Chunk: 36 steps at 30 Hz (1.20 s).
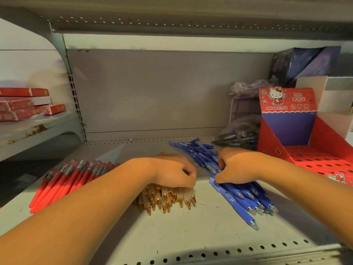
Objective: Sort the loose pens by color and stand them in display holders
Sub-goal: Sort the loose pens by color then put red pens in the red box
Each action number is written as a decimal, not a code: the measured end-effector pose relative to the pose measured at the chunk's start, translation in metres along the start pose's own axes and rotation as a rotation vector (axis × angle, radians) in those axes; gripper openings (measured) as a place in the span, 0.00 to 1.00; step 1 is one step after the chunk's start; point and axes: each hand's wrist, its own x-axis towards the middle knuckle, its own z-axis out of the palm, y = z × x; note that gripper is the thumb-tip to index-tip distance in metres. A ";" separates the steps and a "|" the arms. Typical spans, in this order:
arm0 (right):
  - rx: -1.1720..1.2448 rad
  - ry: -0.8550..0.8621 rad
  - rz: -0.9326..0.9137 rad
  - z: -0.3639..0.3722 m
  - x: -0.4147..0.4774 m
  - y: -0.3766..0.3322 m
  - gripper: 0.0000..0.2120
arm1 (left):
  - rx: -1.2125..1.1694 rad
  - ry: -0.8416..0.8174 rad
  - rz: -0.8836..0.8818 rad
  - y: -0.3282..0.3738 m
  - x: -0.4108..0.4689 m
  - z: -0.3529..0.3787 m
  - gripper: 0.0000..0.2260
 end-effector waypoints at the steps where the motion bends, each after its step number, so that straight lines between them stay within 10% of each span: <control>1: 0.006 0.007 0.000 0.000 -0.001 -0.001 0.21 | -0.017 -0.004 -0.001 0.000 0.000 0.000 0.11; 15: 0.074 -0.052 -0.012 -0.003 -0.009 0.000 0.28 | -0.133 0.037 -0.021 -0.008 -0.001 -0.001 0.13; 36: 0.447 -0.038 -0.157 -0.005 -0.005 -0.029 0.08 | -0.032 0.094 -0.018 -0.011 0.003 0.004 0.23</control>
